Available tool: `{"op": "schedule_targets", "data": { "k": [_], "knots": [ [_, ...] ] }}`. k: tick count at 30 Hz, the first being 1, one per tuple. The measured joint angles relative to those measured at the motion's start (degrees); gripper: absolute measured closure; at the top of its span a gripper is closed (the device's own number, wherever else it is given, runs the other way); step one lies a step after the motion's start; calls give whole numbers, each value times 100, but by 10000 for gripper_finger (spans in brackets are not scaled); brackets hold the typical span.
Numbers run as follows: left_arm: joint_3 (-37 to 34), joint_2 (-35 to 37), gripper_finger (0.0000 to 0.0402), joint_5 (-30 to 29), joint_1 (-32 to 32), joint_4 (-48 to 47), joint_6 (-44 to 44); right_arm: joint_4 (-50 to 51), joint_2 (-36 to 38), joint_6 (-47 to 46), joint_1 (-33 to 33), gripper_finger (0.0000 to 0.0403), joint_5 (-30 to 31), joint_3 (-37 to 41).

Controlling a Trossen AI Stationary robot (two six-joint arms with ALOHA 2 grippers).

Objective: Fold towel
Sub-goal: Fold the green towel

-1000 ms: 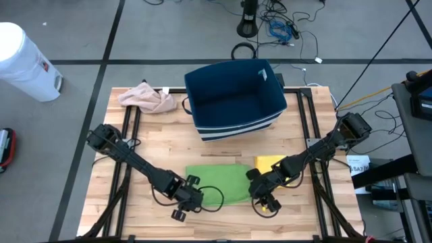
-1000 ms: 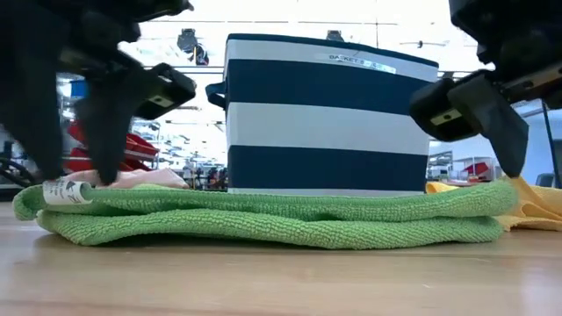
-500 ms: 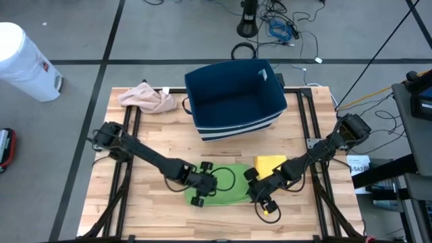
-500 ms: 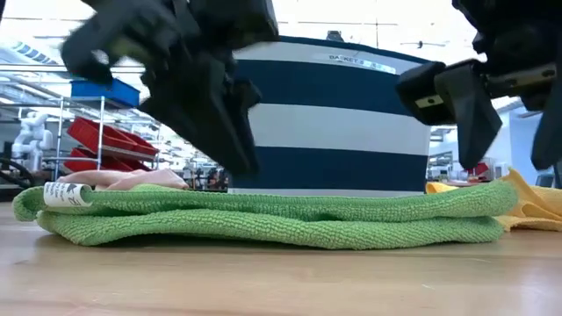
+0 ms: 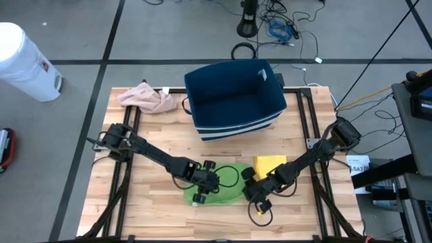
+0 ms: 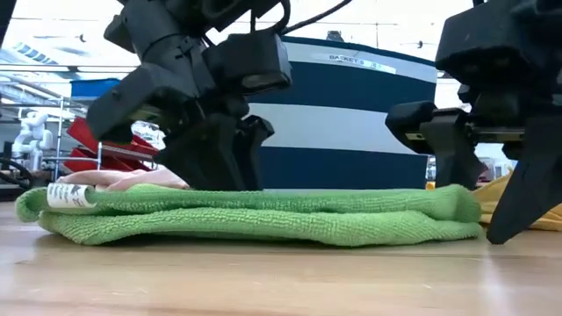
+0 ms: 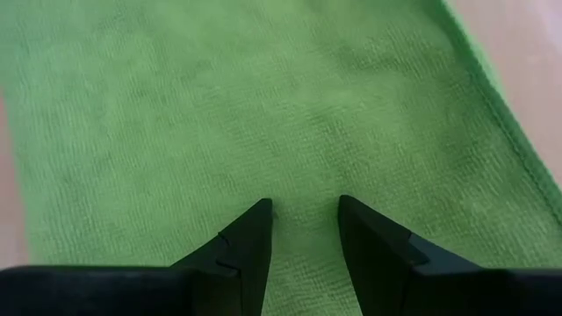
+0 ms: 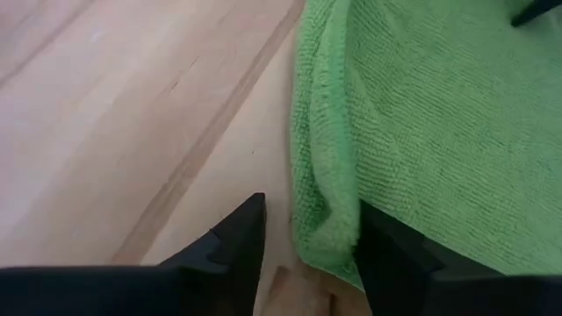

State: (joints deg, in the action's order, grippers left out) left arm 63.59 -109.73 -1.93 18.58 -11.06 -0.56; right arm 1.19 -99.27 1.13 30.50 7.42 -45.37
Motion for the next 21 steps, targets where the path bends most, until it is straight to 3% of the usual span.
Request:
{"op": "schedule_targets", "data": {
  "k": [4, 10, 21],
  "knots": [
    [4, -40, 262, 15, -54, 1, -3, -43, -155, -24, -4, 285, 20, -19],
    [4, -44, 262, 15, -78, 7, -16, 14, -48, 213, -8, 387, 160, -8],
    [4, -51, 262, 13, -151, 36, -136, 50, 389, 963, -15, 400, 724, -133]
  ]
}}
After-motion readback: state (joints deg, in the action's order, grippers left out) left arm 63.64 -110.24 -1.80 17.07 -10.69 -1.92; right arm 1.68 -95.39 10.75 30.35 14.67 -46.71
